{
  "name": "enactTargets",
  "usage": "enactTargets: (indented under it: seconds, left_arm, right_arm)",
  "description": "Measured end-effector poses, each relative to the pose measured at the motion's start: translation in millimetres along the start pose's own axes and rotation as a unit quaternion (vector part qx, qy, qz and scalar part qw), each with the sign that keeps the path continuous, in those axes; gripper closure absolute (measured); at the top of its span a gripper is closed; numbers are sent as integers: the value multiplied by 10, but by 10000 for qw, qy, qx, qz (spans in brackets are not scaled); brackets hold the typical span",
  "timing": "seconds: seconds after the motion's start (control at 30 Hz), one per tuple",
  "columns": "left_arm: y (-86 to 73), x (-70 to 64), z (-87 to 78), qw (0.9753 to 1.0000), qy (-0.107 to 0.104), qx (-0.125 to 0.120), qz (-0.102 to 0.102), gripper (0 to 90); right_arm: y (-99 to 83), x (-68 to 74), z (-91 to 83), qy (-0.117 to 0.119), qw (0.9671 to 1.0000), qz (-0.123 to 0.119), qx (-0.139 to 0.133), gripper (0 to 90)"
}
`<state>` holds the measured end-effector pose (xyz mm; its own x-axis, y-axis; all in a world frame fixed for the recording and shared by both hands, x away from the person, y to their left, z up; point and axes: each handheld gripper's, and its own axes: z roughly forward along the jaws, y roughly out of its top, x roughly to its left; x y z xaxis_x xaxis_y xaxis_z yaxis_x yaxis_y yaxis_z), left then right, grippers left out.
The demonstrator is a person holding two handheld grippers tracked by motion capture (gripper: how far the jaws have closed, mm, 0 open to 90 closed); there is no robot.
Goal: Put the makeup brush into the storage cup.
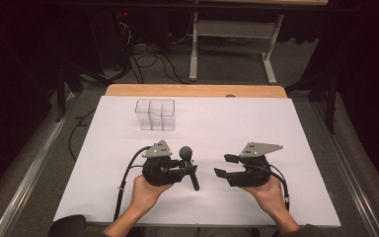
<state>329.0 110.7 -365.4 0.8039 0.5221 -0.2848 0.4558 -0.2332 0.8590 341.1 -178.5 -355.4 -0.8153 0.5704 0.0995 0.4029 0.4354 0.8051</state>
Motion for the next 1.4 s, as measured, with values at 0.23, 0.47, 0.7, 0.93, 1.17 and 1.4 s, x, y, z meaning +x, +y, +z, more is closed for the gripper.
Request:
enactTargets:
  seconds: [0.23, 0.47, 0.7, 0.93, 1.17, 1.4]
  left_arm:
    - [0, 3, -6, 10000, 14, 23, -4, 699]
    - [1, 7, -12, 10000, 15, -1, 4, 698]
    - [10, 18, -25, 10000, 0, 24, -1, 698]
    - [4, 31, -43, 10000, 17, 63, 6, 698]
    - [-17, 49, -53, 9999, 106, 91, -5, 699]
    - [-8, 100, -102, 9998, 216, 37, -39, 698]
  right_arm:
    - [-24, -67, -80, -66, 9999, 37, -113, 394]
    - [-90, -204, -190, -310, 9989, 206, -299, 367]
    - [-137, -289, -246, -518, 9974, 303, -402, 349]
    - [-211, -333, -277, -527, 9970, 302, -488, 324]
    - [-341, -410, -443, -654, 9938, 382, -810, 319]
    - [-462, -486, -566, -729, 9905, 471, -1070, 289]
